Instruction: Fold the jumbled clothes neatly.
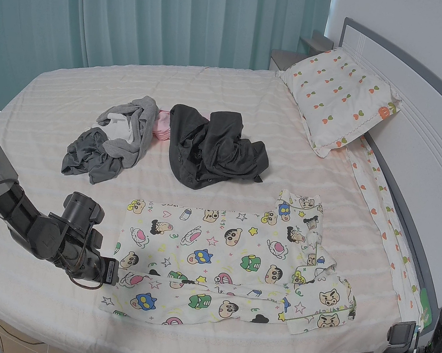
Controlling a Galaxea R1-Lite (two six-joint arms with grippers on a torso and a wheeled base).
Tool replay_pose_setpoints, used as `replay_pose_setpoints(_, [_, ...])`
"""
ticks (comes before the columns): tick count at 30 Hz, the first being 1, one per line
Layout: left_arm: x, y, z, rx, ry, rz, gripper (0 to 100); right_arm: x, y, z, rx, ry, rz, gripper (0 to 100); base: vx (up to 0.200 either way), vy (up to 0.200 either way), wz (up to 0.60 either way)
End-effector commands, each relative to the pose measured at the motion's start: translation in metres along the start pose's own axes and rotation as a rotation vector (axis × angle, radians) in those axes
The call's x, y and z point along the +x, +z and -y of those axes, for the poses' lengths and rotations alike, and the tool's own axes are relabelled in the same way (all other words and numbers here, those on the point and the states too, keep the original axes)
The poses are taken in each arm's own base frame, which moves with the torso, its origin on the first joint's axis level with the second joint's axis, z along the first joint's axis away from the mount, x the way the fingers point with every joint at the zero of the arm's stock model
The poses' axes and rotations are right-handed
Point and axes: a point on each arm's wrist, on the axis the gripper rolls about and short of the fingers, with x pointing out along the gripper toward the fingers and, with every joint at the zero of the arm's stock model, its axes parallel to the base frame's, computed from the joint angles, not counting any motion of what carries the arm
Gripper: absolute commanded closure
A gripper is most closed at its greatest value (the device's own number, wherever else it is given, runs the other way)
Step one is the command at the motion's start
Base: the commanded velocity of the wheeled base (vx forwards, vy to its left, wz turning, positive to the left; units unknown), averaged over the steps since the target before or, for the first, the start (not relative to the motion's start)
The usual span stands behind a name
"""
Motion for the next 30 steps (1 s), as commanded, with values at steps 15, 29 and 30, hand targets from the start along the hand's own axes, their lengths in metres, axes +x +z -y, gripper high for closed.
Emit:
replay_pose_setpoints(15, [-0.028,-0.001,-0.035,-0.237,-0.121,0.043,0,-0.004,0.032,0.017,0.094,-0.128,0.185,0,0.000,0.000,0.00])
replay_pose_setpoints(29, [-0.054,-0.109,-0.078,-0.529,-0.532,0.028,0,0.035,0.105,0.133,0.008,-0.404,0.101,0,0.000,0.000,0.00])
replay_pose_setpoints(30, [-0.054,-0.109,-0.078,-0.529,-0.532,0.028,0,0.035,0.105,0.133,0.008,-0.404,0.101,0,0.000,0.000,0.00])
